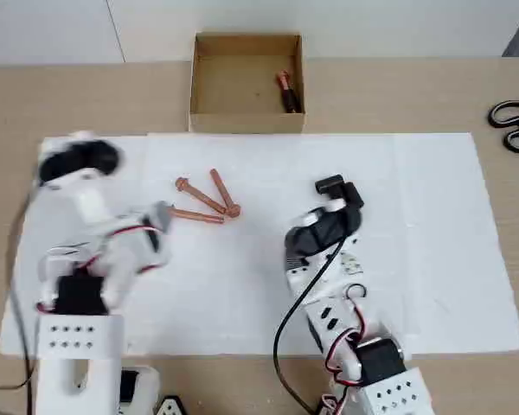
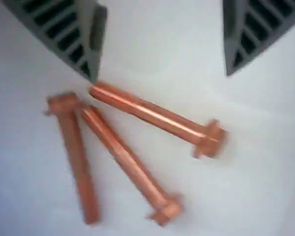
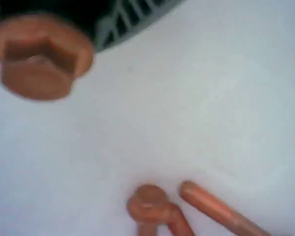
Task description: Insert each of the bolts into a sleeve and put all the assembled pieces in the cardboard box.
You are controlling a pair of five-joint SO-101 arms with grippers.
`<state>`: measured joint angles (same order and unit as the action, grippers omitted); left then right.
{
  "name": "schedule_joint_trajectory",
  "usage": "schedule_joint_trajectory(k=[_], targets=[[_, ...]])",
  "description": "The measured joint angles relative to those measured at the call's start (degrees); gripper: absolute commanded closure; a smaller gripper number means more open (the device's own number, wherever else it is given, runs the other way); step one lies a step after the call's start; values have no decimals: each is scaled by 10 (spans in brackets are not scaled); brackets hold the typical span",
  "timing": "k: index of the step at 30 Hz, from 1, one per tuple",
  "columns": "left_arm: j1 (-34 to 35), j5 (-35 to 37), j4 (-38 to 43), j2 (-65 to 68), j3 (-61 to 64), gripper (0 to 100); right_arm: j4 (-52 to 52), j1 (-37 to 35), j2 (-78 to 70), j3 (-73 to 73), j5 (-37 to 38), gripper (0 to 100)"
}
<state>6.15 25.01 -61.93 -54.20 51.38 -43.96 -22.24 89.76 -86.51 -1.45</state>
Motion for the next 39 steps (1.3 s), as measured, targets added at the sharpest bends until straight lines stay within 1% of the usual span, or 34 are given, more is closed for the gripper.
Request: schedule_joint_trajectory(k=[1,3,6,8,14,22,25,32,39], targets=[[23,-5,0,0,0,840,-13,11,0,13,0,995],[44,-33,-1,0,0,841,-30,25,-10,53,15,995],[53,-76,-5,0,0,842,-31,39,-59,121,49,995],[54,-85,-5,0,0,842,-25,51,-120,176,69,995],[54,-90,-5,0,0,842,66,90,-395,386,84,995],[54,-92,-5,0,0,842,212,89,-808,697,85,995],[54,-92,-5,0,0,842,249,90,-945,813,85,995],[54,-92,-5,0,0,842,265,83,-1207,1047,85,995],[54,-92,-5,0,0,842,265,79,-1368,1214,85,995]])
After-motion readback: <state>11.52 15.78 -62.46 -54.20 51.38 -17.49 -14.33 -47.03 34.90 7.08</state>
